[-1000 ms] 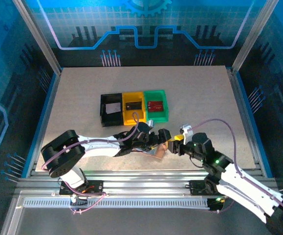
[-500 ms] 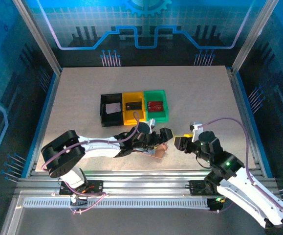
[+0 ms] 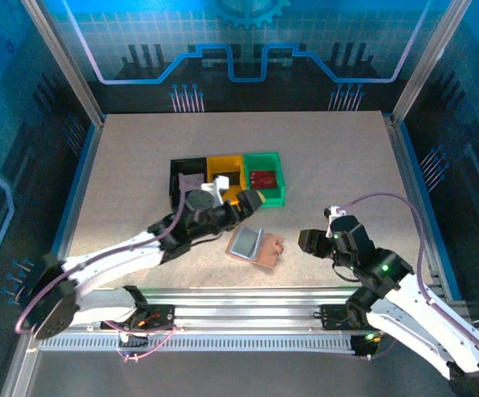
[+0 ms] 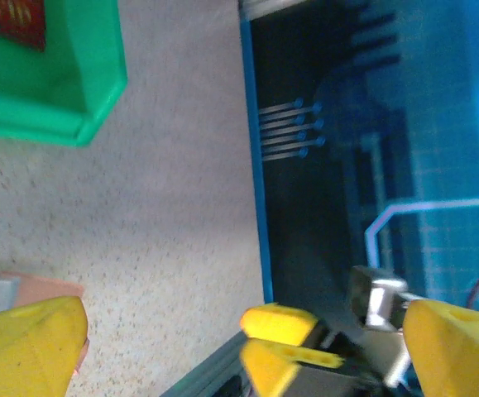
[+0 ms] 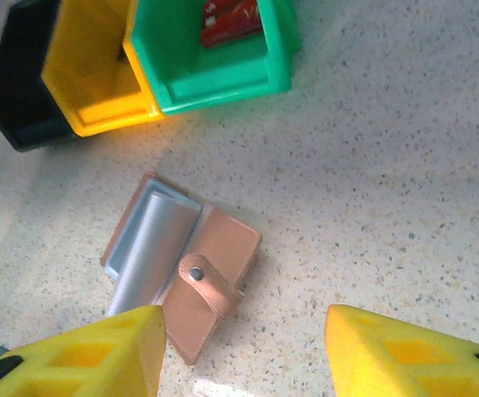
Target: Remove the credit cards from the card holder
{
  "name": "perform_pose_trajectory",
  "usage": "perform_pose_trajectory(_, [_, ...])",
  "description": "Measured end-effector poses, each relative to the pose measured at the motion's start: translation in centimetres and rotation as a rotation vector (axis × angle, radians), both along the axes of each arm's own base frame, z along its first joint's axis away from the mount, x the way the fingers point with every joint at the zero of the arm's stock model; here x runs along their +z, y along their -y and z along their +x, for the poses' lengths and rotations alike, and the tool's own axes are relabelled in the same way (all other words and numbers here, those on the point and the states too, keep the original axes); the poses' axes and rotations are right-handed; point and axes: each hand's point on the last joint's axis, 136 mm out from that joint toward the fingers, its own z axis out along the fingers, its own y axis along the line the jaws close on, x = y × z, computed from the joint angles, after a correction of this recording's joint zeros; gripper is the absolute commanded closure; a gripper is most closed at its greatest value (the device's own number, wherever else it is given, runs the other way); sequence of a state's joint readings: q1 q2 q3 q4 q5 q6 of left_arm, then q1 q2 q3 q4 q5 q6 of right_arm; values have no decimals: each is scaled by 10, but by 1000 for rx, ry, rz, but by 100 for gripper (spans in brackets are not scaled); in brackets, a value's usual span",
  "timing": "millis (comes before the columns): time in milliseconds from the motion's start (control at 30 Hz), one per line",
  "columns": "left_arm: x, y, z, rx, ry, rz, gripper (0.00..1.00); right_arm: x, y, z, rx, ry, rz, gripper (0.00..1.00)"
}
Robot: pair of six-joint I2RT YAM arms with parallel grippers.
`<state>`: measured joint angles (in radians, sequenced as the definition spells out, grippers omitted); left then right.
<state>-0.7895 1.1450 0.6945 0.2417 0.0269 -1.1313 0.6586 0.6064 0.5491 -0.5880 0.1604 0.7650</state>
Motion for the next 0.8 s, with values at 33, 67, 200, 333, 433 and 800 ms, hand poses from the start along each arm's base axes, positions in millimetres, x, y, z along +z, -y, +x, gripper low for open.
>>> perform_pose_trajectory(33, [8, -10, -1, 17, 17, 6, 1, -2, -3, -1, 6, -12, -7, 44])
perform_pose_trajectory(67, [15, -20, -4, 34, 35, 16, 1, -4, -7, -1, 14, -25, -19, 44])
perform_pose_trajectory(200, [17, -54, -16, 85, 49, 73, 1, -4, -32, -3, 68, -51, -79, 40])
perform_pose_trajectory(333, [-19, -80, -30, 120, -13, 177, 1, -3, -60, 1, 99, -66, -142, 35])
perform_pose_trajectory(433, [-47, -100, -43, 144, -68, 252, 1, 0, -83, 7, 108, -65, -198, 31])
perform_pose_trajectory(800, [-71, -144, -67, 219, -96, 310, 1, -27, -143, 36, 30, -190, -354, 26])
